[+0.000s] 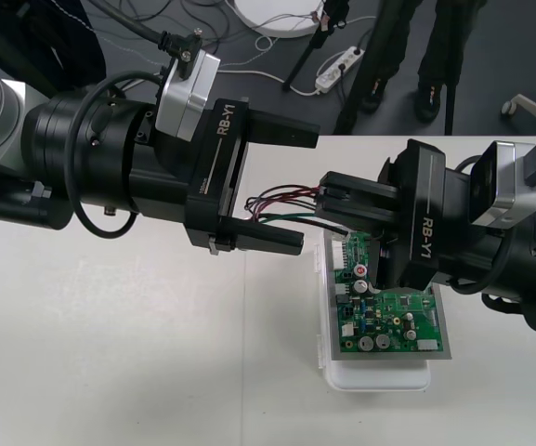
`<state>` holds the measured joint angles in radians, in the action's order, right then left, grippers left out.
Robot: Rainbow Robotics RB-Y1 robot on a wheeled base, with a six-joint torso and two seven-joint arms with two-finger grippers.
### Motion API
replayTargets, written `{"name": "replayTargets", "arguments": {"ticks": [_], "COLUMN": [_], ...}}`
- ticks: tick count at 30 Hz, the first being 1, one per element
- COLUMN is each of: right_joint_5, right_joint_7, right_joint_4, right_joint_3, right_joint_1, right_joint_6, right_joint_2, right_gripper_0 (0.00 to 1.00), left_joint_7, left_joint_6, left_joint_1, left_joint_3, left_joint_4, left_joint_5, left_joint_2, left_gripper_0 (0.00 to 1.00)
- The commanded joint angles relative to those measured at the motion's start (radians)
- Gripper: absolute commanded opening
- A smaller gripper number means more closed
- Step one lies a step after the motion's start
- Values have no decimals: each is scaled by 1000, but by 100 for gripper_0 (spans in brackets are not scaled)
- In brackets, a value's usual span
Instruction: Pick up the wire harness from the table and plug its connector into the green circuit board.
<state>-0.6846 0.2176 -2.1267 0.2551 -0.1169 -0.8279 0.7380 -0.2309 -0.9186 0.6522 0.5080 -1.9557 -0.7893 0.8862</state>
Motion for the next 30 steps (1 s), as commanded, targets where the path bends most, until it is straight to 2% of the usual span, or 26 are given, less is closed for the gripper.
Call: {"name": "replayTargets", "arguments": {"ticks": [1, 10, 30], "right_joint_5": [-9, -9, -9], "right_joint_7": [-32, -30, -34], "right_joint_4": [-32, -32, -32], "right_joint_3": [16, 18, 18], "right_joint_1": [-29, -29, -29], "right_joint_6": [7, 7, 12], "right_joint_2": [-19, -19, -23], "right_gripper_0": [0, 0, 0], "left_joint_7": [84, 85, 76], "left_joint_6": [40, 56, 92], "left_joint_1": [52, 78, 86], "left_joint_3": [15, 61, 67], "left_joint_4": [-46, -57, -97], "left_joint_5": [-10, 9, 41], "left_joint_2": [59, 103, 128], "left_gripper_0": [100, 100, 100]}}
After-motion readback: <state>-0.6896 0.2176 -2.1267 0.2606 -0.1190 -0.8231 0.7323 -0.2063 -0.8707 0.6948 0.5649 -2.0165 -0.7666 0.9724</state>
